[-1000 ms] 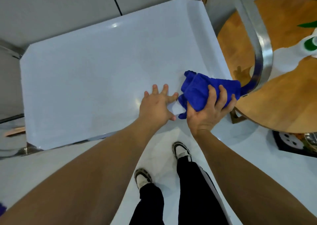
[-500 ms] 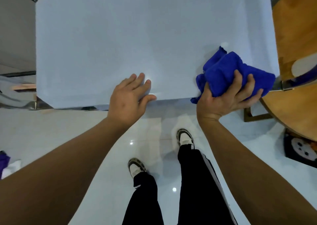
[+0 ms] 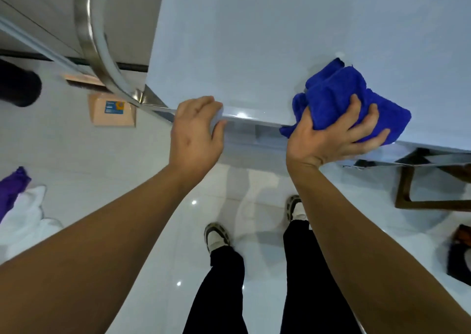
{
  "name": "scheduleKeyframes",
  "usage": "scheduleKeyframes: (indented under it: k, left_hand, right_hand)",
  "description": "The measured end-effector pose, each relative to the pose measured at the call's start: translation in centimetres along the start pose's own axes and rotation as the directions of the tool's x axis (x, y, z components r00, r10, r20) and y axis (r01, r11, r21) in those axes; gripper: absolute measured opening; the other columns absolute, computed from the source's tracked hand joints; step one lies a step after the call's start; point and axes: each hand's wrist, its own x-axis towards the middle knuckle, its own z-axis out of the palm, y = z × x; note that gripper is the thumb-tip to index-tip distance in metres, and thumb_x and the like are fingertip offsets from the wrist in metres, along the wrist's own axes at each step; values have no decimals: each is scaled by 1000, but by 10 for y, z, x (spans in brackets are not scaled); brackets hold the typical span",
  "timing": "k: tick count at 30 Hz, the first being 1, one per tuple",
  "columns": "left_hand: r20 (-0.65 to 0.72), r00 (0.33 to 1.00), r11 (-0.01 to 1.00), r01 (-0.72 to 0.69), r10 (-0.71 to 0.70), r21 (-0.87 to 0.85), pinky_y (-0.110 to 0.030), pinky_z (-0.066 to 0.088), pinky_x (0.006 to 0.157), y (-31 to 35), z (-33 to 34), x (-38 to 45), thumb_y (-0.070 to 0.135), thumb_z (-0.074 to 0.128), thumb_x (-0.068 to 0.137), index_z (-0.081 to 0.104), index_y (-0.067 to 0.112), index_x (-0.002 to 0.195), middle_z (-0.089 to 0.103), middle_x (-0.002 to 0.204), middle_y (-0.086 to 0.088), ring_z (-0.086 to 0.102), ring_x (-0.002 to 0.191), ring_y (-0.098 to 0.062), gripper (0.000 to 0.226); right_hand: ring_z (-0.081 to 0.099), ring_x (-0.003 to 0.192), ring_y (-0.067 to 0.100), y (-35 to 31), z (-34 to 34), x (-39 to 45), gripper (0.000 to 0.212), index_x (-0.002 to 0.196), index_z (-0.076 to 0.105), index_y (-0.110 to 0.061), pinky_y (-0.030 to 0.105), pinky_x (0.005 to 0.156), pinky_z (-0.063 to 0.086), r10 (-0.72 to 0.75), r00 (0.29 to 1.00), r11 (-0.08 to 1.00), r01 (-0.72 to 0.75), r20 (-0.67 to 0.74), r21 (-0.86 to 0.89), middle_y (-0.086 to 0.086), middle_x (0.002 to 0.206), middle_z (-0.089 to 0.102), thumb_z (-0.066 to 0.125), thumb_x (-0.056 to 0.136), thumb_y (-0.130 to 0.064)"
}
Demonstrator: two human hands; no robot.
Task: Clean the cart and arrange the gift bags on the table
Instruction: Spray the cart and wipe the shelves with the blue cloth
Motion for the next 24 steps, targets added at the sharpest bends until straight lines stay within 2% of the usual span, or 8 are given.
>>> scheduleKeyframes:
  k: [4,8,11,13,16,19,22,24]
  left_hand:
    - [-113,977,982,176,-182,-63,-2,20,105,-49,-27,-7,15,70,91,67,8,124,59,131,-12,51,124,-28,34]
    - [-162,774,754,510,-612,-415,-34,49,101,-77,-43,8,29,76,88,58,17,126,59,124,3,58,112,-17,43]
    - [-11,795,646,486,-607,-588,-31,49,102,-91,-48,21,28,70,95,58,29,125,63,112,18,59,110,-6,32]
    - [-23,800,656,474,-599,-587,-29,50,99,-100,-51,24,28,64,99,64,25,122,66,101,17,61,98,-4,23]
    - [-59,824,714,449,-563,-537,-14,45,90,-108,-54,23,28,62,100,66,19,125,66,101,11,57,91,-4,26]
    - [-70,845,752,431,-530,-499,5,34,75,-115,-55,23,27,63,100,66,18,127,69,106,10,56,92,-2,29]
    - [-46,873,759,395,-486,-518,7,37,70,-122,-57,24,27,64,99,67,21,125,69,103,15,61,86,2,27]
    - [-29,877,741,387,-479,-548,3,41,70,-125,-59,25,27,64,98,69,21,121,68,96,18,60,81,14,24]
  right_hand:
    - [36,138,51,-33,-1,-35,60,123,69,-17,55,107,35,-2,998,1000,0,70,18,12,141,56,72,77,-54]
    - [27,143,50,-50,-1,-55,63,131,63,-19,64,104,38,19,987,999,-26,157,43,11,149,48,67,79,-55]
    - [20,146,51,-60,-6,-77,70,142,54,-18,65,106,32,-42,967,999,39,253,15,13,156,39,59,85,-58]
    - [16,146,54,-67,-11,-96,76,151,43,-16,70,107,29,-144,934,984,169,326,-49,17,160,32,49,92,-64]
    - [10,148,54,-83,-22,-129,81,159,28,-18,78,108,21,-277,843,931,353,461,-87,18,165,20,40,96,-67]
    - [4,149,53,-104,-31,-161,84,161,16,-24,80,108,10,-397,710,853,519,581,-52,15,167,12,50,92,-57]
    - [8,147,50,-140,-33,-175,93,160,3,-33,72,106,25,-473,525,748,664,708,7,8,166,11,64,90,-39]
    - [18,140,49,-162,-29,-173,91,158,9,-32,63,99,33,-518,438,680,732,734,43,6,159,23,66,87,-31]
